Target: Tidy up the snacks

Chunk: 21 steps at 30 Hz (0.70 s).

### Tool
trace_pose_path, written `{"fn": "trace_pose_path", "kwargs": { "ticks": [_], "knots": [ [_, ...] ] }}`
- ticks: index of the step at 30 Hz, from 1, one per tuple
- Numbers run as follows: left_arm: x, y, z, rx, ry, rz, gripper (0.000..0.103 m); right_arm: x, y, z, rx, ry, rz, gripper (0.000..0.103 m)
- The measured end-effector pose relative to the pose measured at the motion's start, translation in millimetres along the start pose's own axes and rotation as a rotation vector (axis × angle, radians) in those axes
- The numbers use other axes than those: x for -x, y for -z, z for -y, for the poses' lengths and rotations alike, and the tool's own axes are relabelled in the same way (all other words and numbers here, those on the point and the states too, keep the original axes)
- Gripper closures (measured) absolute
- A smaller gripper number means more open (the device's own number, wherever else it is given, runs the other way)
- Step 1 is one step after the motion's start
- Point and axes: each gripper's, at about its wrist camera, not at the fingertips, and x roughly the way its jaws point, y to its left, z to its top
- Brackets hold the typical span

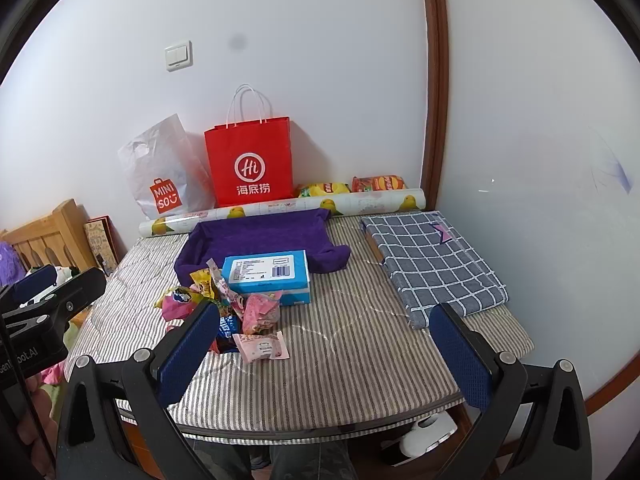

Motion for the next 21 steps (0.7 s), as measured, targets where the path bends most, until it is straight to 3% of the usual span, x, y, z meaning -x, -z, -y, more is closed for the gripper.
{"fn": "trace_pose_path", "kwargs": {
  "ticks": [21],
  "knots": [
    [0.1,0.8,-0.2,0.003,0.001,0.001,0.000,4.9,0.8,-1.8,0.008,-0.007,0.012,0.000]
  ]
}}
